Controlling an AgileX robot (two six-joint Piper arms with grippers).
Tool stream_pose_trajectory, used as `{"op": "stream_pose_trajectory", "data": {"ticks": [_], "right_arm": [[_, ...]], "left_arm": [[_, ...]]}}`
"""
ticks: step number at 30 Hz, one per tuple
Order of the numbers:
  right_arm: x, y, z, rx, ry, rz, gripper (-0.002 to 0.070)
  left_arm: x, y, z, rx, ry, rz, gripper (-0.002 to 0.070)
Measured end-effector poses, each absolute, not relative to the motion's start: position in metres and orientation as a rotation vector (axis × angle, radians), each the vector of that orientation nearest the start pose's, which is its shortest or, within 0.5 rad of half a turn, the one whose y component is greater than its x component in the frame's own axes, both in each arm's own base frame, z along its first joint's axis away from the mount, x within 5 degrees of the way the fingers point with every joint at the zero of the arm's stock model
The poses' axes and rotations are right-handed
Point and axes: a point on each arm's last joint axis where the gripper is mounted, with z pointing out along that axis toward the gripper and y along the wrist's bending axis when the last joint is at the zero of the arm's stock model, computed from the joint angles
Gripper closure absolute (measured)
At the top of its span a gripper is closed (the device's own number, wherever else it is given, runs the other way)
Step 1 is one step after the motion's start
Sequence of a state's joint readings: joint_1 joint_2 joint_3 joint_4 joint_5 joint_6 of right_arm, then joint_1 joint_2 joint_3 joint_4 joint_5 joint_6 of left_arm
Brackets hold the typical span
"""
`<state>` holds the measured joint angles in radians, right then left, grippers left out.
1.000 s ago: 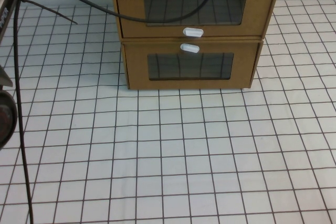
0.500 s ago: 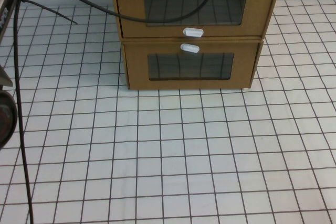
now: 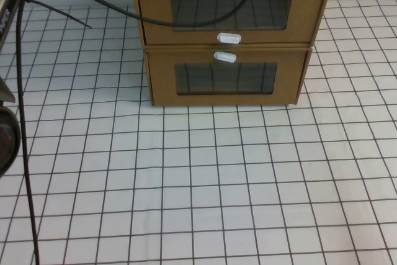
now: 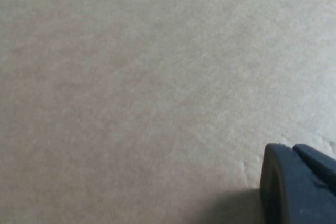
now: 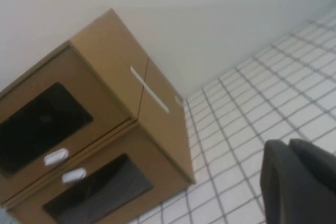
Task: Open the shoe box
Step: 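Pull the top drawer of the cardboard box fully open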
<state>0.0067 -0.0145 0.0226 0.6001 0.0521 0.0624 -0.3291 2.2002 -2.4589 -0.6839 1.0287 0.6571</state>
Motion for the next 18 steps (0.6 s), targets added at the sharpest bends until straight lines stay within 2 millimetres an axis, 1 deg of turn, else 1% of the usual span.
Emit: {"op": "stream_pose_trajectory", "data": {"ticks": [2,6,8,11,15,18], "right_arm": [[0.055,0.007,0.202,0.502,1.533,0.624,0.0689],[0.058,0.019,0.222,0.449,1.737,0.676,0.0689],[0.063,0.023,0.236,0.389,1.866,0.653,0.0689],[0.071,0.027,0.255,0.266,2.004,0.601,0.0689],[0.083,0.031,0.274,0.095,2.123,0.542,0.0689],[0.096,0.033,0.283,-0.008,2.192,0.514,0.0689]], "left_arm": [[0.448,-0.205,0.393,0.923,1.888,-0.65,0.0678],[0.448,-0.205,0.393,0.919,1.89,-0.652,0.0678],[0.448,-0.205,0.393,0.919,1.89,-0.652,0.0678],[0.448,-0.205,0.393,0.919,1.89,-0.652,0.0678],[0.448,-0.205,0.393,0.919,1.89,-0.652,0.0678],[0.448,-0.205,0.393,0.921,1.891,-0.653,0.0678]]}}
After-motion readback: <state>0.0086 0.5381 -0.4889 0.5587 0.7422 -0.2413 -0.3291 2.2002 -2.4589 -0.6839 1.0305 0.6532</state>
